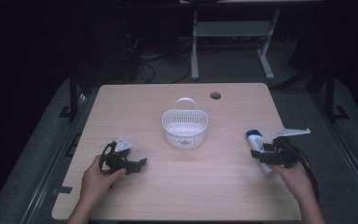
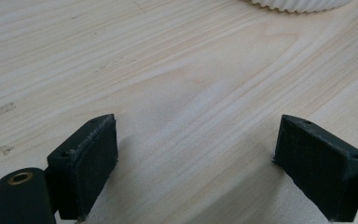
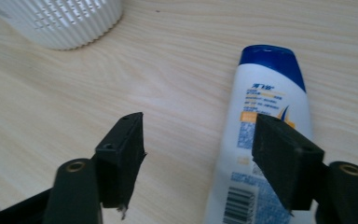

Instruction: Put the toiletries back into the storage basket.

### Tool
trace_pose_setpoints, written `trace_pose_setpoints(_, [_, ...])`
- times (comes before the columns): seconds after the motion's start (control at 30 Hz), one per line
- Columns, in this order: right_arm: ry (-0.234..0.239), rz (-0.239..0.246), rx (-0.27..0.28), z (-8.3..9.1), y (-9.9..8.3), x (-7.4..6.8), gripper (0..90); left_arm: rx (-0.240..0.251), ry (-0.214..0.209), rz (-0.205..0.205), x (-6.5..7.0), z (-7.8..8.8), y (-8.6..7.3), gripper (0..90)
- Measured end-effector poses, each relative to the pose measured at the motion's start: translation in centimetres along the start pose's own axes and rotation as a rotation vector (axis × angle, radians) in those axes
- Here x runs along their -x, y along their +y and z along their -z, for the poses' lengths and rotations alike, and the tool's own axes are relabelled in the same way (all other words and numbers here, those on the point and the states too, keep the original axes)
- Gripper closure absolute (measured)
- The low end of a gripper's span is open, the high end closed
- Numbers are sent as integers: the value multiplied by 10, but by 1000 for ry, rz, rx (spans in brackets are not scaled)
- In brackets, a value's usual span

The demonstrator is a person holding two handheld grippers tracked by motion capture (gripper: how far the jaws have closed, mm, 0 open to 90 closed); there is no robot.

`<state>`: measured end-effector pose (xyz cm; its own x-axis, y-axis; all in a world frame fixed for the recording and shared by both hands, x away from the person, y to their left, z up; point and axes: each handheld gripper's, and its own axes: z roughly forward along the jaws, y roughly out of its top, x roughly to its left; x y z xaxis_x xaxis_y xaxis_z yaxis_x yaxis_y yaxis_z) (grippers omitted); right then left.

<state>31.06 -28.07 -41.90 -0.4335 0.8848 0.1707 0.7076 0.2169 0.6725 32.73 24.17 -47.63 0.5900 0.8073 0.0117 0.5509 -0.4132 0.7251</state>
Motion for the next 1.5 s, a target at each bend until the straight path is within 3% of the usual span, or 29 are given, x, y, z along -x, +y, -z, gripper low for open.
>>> trace_pose_setpoints(0.2, [-46,16,-31,-6,9,4,270,-1,0,0,0,0,0,126])
trace_pose_setpoints(0.7, [-136,-19,-96,-22,44,22,219,-3,-1,4,0,0,0,126])
trace_pose_setpoints(1.03, [-141,-43,-145,-37,58,27,204,-3,-2,3,0,0,0,126])
trace_pose_setpoints(1.13, [-153,-52,-192,-48,62,30,202,-2,-1,4,0,0,0,126])
trace_pose_setpoints(1.5, [-165,-62,-277,-69,60,36,200,-3,-2,4,0,0,0,126])
